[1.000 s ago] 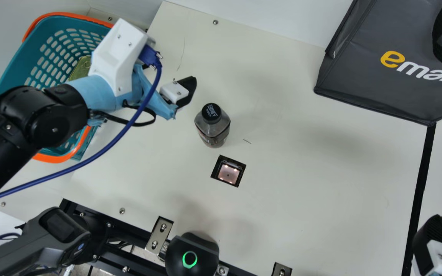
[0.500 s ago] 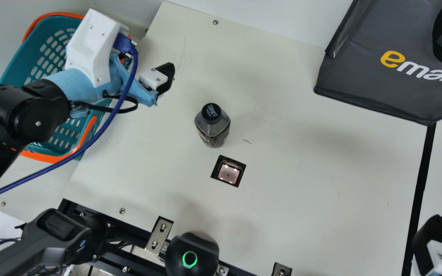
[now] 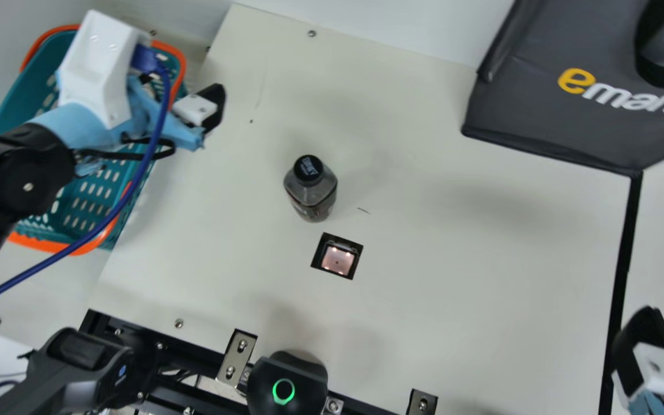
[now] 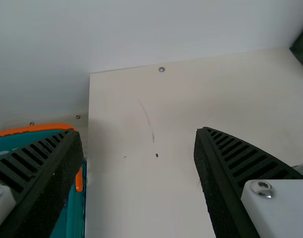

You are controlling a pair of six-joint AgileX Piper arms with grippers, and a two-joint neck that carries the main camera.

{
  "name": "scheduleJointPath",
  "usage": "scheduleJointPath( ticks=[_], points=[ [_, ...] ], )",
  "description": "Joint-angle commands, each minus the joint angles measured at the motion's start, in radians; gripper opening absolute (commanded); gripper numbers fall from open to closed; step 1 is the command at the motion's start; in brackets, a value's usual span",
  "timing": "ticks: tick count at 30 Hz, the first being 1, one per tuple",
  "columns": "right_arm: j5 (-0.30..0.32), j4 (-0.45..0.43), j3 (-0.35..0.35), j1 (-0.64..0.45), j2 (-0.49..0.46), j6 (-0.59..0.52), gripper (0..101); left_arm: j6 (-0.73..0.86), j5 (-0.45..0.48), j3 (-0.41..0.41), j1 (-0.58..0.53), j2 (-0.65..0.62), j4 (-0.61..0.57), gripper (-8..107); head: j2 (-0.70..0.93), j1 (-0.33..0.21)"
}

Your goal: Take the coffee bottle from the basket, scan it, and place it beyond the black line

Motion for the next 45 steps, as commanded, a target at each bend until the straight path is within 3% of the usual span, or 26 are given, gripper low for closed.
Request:
scheduleJointPath(
  ticks=[1, 8, 21, 31, 45],
  points=[
    [0.000, 0.000, 0.000, 0.000, 0.000, 0.000, 91, 0.008, 0.002, 0.002, 0.006, -0.001, -0.006, 90, -0.089, -0.026],
    [0.000, 0.000, 0.000, 0.000, 0.000, 0.000, 91, 0.034, 0.008, 0.005, 0.026, -0.006, -0.027, 90, -0.252, -0.026],
    [0.000, 0.000, 0.000, 0.000, 0.000, 0.000, 91, 0.046, 0.026, 0.006, 0.019, -0.016, -0.048, 90, -0.252, -0.026],
    [0.000, 0.000, 0.000, 0.000, 0.000, 0.000, 91, -0.027, 0.046, 0.004, -0.070, -0.033, -0.018, 90, -0.252, -0.026],
    [0.000, 0.000, 0.000, 0.000, 0.000, 0.000, 91, -0.256, 0.065, -0.029, -0.256, 0.002, 0.139, 90, -0.252, -0.026]
  ],
)
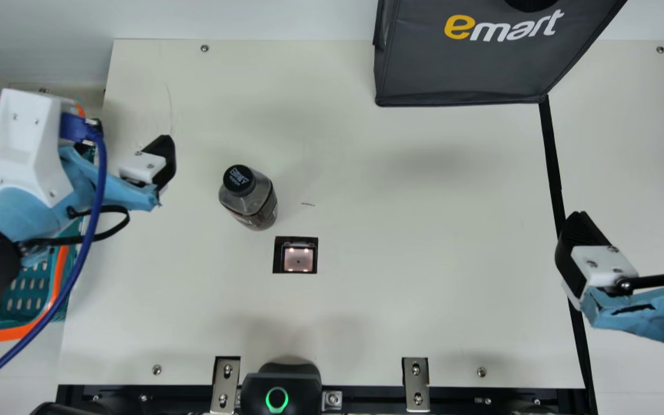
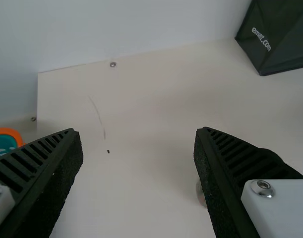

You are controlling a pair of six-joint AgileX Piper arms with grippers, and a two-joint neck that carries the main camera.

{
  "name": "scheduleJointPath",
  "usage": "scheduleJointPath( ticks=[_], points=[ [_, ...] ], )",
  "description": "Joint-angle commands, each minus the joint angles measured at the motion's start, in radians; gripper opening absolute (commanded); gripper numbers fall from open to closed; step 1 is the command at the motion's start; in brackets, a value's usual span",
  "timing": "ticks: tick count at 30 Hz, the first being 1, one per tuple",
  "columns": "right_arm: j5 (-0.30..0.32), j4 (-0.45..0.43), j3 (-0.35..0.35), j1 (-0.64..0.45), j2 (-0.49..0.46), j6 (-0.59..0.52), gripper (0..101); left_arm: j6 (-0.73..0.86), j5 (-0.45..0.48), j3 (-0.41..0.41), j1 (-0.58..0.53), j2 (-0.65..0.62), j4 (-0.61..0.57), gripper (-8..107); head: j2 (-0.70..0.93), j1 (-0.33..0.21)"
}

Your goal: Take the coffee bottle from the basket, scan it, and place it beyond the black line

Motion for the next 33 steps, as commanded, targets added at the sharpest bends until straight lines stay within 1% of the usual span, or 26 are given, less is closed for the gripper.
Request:
scheduleJointPath(
  ticks=[1, 8, 17, 25, 33],
  points=[
    [0.000, 0.000, 0.000, 0.000, 0.000, 0.000, 91, -0.051, 0.008, -0.008, -0.032, 0.007, 0.031, 90, 0.000, -0.026],
    [0.000, 0.000, 0.000, 0.000, 0.000, 0.000, 91, -0.180, 0.037, -0.050, -0.126, 0.044, 0.123, 90, 0.000, -0.026],
    [0.000, 0.000, 0.000, 0.000, 0.000, 0.000, 91, -0.339, 0.103, -0.102, -0.247, 0.090, 0.218, 90, 0.000, -0.026],
    [0.000, 0.000, 0.000, 0.000, 0.000, 0.000, 91, -0.451, 0.163, -0.136, -0.342, 0.130, 0.280, 90, 0.000, -0.026],
    [0.000, 0.000, 0.000, 0.000, 0.000, 0.000, 91, -0.541, 0.209, -0.146, -0.405, 0.167, 0.320, 90, 0.000, -0.026]
  ],
)
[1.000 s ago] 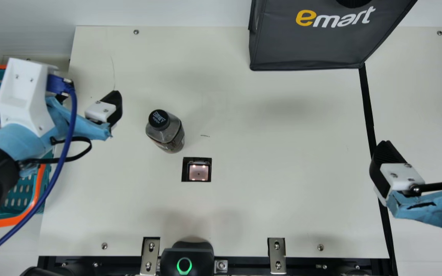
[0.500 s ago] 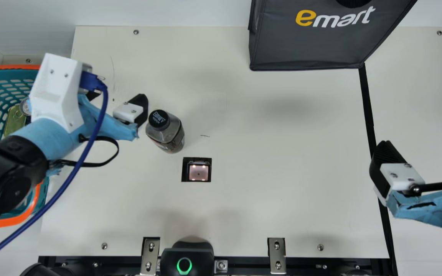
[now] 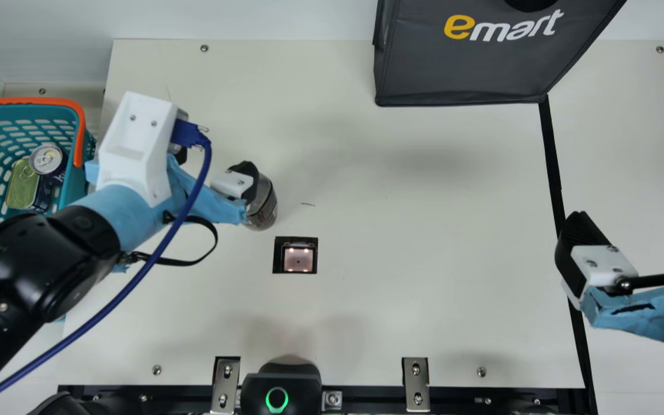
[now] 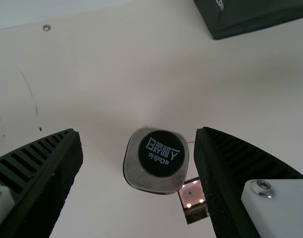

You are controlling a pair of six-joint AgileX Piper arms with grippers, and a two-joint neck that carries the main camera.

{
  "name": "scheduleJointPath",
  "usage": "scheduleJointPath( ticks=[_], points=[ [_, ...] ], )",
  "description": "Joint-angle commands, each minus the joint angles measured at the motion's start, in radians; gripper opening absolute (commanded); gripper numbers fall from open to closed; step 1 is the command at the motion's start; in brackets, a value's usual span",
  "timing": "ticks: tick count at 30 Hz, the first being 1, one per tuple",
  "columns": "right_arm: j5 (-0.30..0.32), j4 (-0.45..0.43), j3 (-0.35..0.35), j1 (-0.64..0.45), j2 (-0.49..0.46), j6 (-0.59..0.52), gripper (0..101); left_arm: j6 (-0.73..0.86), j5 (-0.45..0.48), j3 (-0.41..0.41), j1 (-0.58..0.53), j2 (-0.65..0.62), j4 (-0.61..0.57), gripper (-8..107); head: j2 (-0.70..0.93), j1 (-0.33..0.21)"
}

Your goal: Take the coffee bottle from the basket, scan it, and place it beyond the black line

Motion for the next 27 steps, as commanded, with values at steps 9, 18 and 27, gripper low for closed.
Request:
scheduleJointPath(
  ticks=[9, 18, 27],
  points=[
    [0.000, 0.000, 0.000, 0.000, 0.000, 0.000, 91, -0.095, 0.037, -0.006, -0.043, 0.044, 0.032, 90, 0.002, -0.026],
    [0.000, 0.000, 0.000, 0.000, 0.000, 0.000, 91, -0.161, 0.052, -0.017, -0.067, 0.083, 0.053, 90, 0.002, -0.026],
    [0.000, 0.000, 0.000, 0.000, 0.000, 0.000, 91, -0.201, 0.051, -0.020, -0.079, 0.113, 0.066, 90, 0.002, -0.026]
  ],
)
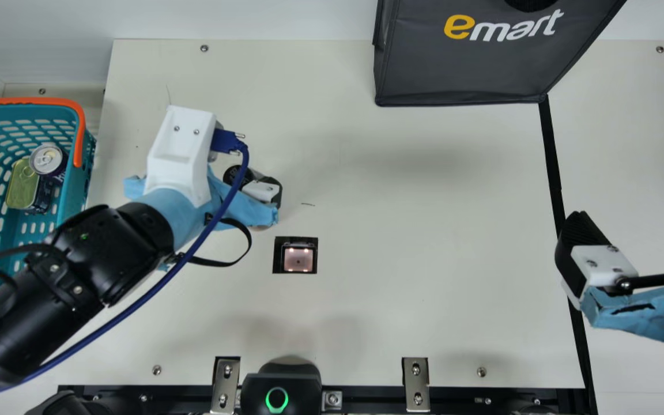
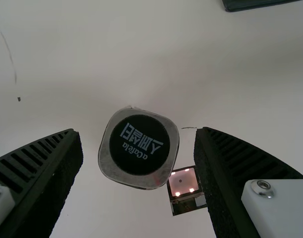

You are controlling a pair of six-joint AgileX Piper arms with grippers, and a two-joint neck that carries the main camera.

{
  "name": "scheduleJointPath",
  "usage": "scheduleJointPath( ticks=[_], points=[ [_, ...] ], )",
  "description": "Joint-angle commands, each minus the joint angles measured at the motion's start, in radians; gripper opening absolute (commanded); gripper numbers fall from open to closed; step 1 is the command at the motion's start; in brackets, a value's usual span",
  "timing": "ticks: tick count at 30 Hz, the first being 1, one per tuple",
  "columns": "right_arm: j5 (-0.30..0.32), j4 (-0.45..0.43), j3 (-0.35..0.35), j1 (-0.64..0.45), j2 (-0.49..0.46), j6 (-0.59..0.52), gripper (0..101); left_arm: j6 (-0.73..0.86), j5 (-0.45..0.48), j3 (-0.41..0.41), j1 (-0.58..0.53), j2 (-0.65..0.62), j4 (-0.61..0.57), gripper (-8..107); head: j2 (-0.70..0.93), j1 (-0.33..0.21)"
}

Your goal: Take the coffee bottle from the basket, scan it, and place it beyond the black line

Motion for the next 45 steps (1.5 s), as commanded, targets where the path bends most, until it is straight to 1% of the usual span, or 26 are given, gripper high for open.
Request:
scheduleJointPath(
  ticks=[1, 9, 21, 26, 31, 37, 45],
  points=[
    [0.000, 0.000, 0.000, 0.000, 0.000, 0.000, 91, -0.006, -0.002, -0.001, -0.001, 0.005, 0.001, 90, 0.002, -0.027],
    [0.000, 0.000, 0.000, 0.000, 0.000, 0.000, 91, -0.021, -0.010, 0.001, -0.001, 0.023, 0.008, 90, 0.002, -0.027],
    [0.000, 0.000, 0.000, 0.000, 0.000, 0.000, 91, -0.032, -0.020, 0.010, -0.008, 0.027, 0.005, 10, 0.002, -0.027],
    [0.000, 0.000, 0.000, 0.000, 0.000, 0.000, 91, -0.007, -0.036, 0.018, -0.011, 0.014, -0.004, 10, 0.002, -0.027],
    [0.000, 0.000, 0.000, 0.000, 0.000, 0.000, 91, 0.053, -0.058, 0.027, -0.010, -0.008, -0.028, 10, 0.002, -0.027],
    [0.000, 0.000, 0.000, 0.000, 0.000, 0.000, 91, 0.169, -0.092, 0.043, -0.008, -0.046, -0.081, 10, 0.002, -0.027],
    [0.000, 0.000, 0.000, 0.000, 0.000, 0.000, 91, 0.368, -0.112, 0.071, -0.009, -0.110, -0.196, 10, 0.002, -0.027]
  ],
)
